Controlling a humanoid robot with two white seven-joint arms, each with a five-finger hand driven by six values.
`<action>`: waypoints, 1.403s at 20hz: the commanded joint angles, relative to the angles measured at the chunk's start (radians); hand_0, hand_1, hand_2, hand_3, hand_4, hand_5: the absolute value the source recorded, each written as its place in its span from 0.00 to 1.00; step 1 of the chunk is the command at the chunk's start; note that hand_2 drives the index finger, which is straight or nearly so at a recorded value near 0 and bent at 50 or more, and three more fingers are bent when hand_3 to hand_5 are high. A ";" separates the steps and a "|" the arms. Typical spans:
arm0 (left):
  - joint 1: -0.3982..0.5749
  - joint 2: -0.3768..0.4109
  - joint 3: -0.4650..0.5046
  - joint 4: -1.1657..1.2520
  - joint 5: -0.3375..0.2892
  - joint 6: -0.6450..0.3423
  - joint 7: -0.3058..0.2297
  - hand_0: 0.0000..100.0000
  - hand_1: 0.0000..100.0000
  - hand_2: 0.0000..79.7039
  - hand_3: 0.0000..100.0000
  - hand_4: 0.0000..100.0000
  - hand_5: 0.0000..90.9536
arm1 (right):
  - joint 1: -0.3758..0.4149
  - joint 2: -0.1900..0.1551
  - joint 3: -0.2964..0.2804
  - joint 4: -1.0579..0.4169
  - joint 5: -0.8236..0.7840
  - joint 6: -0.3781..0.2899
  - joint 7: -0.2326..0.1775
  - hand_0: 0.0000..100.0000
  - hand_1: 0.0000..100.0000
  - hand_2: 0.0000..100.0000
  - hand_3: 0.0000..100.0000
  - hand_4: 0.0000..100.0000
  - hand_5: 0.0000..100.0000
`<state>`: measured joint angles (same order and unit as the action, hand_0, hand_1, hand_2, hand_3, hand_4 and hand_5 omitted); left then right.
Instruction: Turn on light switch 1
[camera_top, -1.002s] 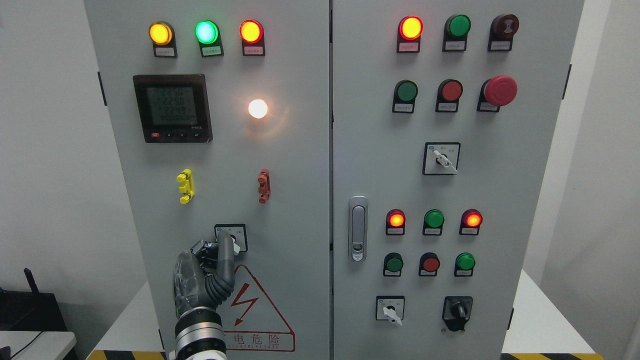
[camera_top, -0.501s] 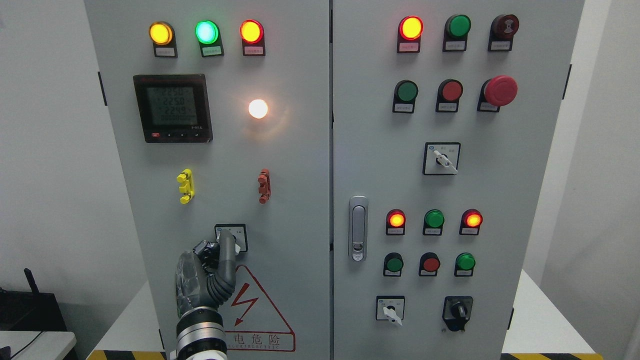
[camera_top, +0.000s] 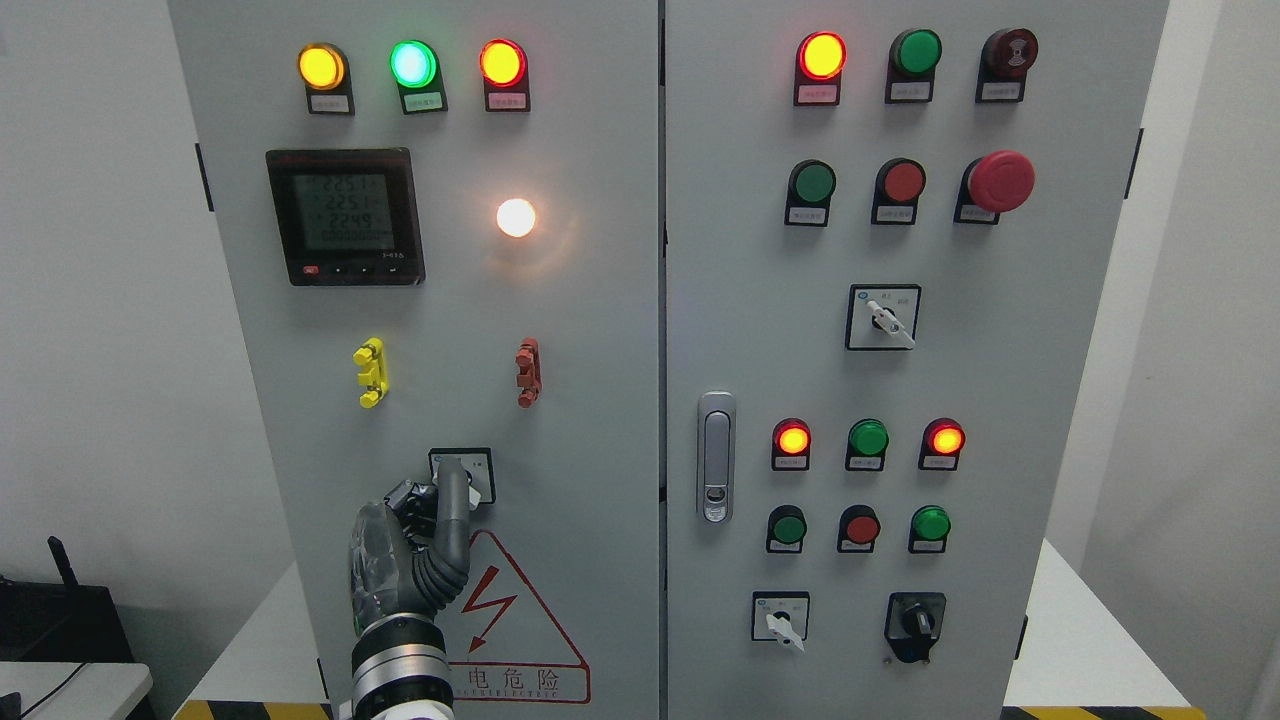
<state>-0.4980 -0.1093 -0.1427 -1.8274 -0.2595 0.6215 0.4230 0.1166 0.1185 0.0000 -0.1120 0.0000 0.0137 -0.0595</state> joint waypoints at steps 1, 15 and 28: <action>0.004 -0.001 0.000 -0.004 0.000 -0.002 0.003 0.42 0.22 0.81 0.78 0.80 0.78 | 0.000 0.000 0.017 0.000 -0.025 0.000 -0.005 0.12 0.39 0.00 0.00 0.00 0.00; 0.030 -0.003 -0.003 -0.032 0.000 -0.005 0.003 0.32 0.24 0.82 0.78 0.80 0.78 | 0.000 0.000 0.017 0.000 -0.025 0.000 -0.005 0.12 0.39 0.00 0.00 0.00 0.00; 0.202 0.014 0.017 -0.107 -0.009 -0.181 -0.003 0.17 0.25 0.85 0.81 0.81 0.79 | 0.000 0.000 0.017 0.000 -0.025 0.000 -0.005 0.12 0.39 0.00 0.00 0.00 0.00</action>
<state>-0.3834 -0.1089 -0.1420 -1.8856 -0.2638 0.5110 0.4321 0.1166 0.1186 0.0000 -0.1120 0.0000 0.0138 -0.0641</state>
